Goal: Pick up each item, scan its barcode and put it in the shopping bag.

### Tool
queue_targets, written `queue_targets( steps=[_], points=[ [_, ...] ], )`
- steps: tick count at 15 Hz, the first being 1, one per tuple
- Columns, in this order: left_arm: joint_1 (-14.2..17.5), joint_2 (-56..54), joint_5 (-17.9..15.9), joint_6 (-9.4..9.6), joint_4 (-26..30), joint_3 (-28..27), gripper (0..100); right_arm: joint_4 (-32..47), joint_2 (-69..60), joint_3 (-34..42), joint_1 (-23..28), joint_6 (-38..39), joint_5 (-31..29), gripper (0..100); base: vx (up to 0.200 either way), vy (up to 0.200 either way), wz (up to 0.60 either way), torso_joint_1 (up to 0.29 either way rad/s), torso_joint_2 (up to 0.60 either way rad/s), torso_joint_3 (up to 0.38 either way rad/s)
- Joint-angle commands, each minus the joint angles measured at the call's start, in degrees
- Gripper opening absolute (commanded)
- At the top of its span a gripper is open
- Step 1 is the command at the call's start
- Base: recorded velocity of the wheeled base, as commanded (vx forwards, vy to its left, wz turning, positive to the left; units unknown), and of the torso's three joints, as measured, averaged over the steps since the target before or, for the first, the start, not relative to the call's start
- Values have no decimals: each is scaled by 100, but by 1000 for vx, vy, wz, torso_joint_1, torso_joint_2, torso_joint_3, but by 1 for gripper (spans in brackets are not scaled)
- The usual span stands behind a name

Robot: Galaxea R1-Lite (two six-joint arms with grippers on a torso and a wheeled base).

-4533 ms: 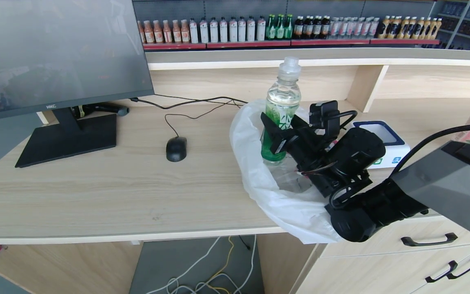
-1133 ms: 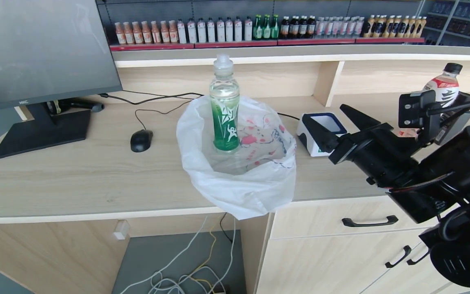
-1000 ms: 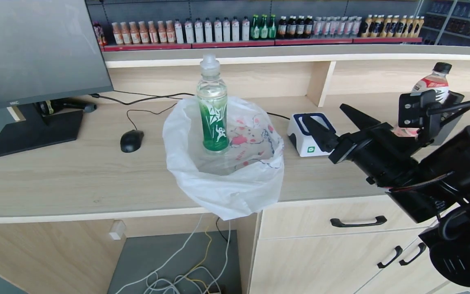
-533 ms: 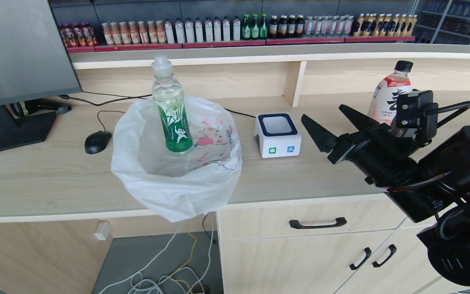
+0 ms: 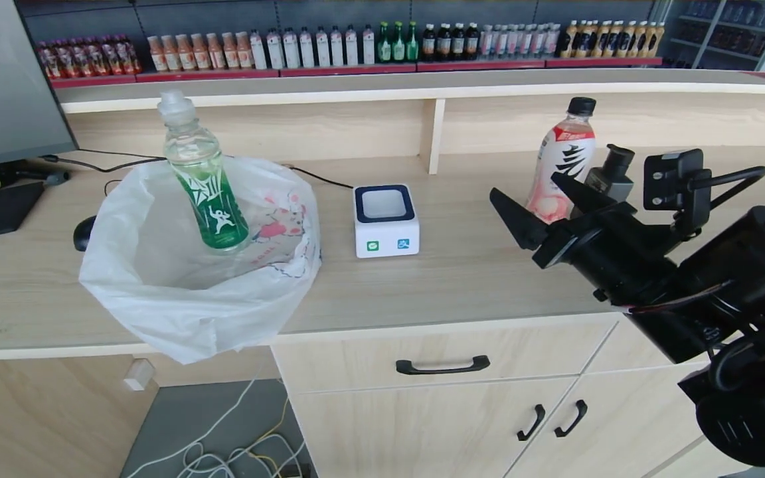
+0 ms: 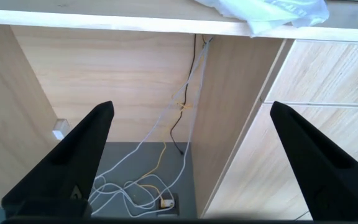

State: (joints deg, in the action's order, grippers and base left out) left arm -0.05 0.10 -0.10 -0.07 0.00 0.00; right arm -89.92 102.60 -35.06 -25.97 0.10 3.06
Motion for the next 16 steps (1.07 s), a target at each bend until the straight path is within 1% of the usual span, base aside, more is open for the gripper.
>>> queue_targets(
  steps=[1,5,7,11,12,15,16],
  points=[
    [-4,-1,1,-1,0,0,100,-8,-3,8,4,-1,2,100,0,-200,0,2,2,2],
    [-4,-1,1,7,0,0,100,-8,-12,-10,-5,-10,2,100,0,-200,0,8,2,1],
    [-4,-1,1,-1,0,0,100,-8,-12,-36,-14,-10,2,100,0,0,0,0,0,0],
    [-4,-1,1,7,0,0,100,-8,-108,324,-58,-71,2,100,0,0,0,0,0,0],
    [-4,-1,1,7,0,0,100,-8,-152,474,-190,-89,2,100,0,0,0,0,0,0],
    [-4,-1,1,7,0,0,100,18,-143,324,-216,-62,19,100,0,0,0,0,0,0],
    [-4,-1,1,7,0,0,100,299,-161,245,-216,-62,10,100,0,0,0,0,0,0]
  ],
)
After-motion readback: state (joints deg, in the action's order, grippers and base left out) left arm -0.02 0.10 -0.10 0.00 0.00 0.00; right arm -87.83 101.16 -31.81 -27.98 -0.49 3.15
